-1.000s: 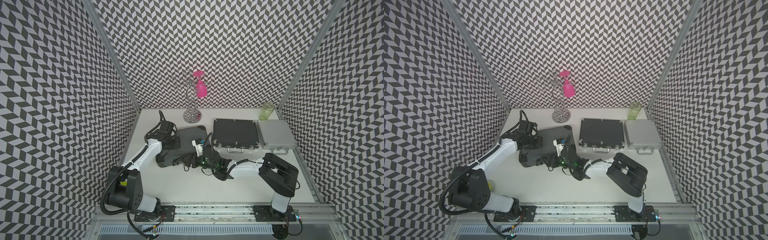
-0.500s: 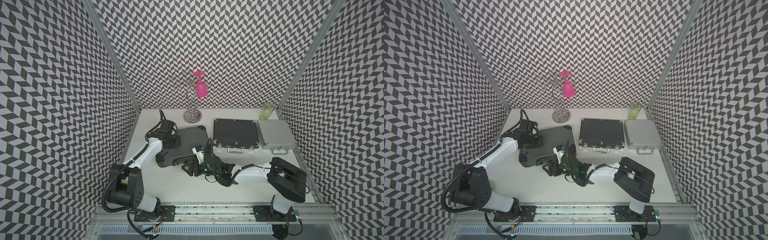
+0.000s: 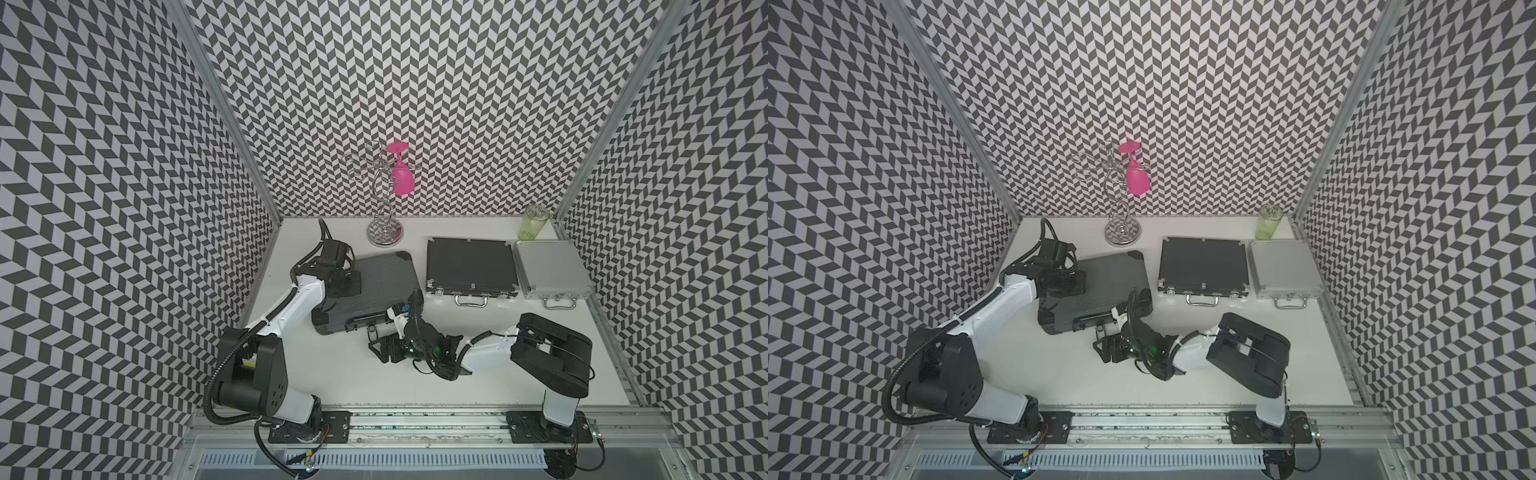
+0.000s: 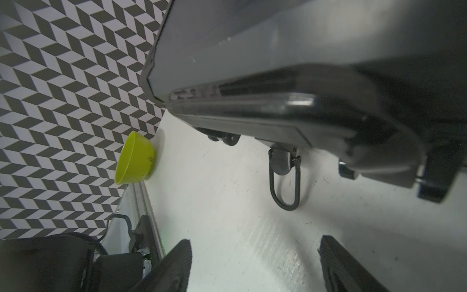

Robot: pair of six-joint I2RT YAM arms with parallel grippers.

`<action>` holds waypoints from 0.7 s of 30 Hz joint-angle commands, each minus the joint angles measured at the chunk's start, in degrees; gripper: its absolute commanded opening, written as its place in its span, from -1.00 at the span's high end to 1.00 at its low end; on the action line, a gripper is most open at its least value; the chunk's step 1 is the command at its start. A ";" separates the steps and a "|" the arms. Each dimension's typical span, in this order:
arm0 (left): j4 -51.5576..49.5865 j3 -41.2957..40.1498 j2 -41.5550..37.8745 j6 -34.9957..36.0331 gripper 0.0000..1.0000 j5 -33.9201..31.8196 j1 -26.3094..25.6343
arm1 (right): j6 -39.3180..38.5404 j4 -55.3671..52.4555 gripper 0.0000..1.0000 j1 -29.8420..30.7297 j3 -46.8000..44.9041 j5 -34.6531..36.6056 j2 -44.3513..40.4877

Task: Close the poker set cases
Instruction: Fasten the fastener on the poker set case.

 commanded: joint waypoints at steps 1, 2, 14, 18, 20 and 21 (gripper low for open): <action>-0.91 -1.60 0.90 -0.05 0.84 0.04 0.30 | -0.99 4.46 -0.62 0.14 1.57 1.54 2.41; -0.83 -1.64 0.83 0.00 0.84 0.00 0.30 | -1.22 4.69 -0.62 0.15 1.88 1.47 3.02; -0.84 -2.81 0.96 -0.10 0.89 0.72 0.12 | -1.58 3.36 -0.63 -0.07 6.34 2.06 8.42; -0.56 -3.27 0.61 -0.20 0.89 0.65 0.07 | -1.10 4.37 -0.61 -0.28 6.72 0.82 9.07; -0.56 -3.02 0.71 -0.20 0.89 0.66 0.08 | -0.95 5.07 -0.59 -0.22 7.00 -0.34 9.17; -0.60 -2.88 0.64 -0.23 0.89 0.66 0.03 | -0.99 5.51 -0.58 -0.23 7.24 -1.16 9.13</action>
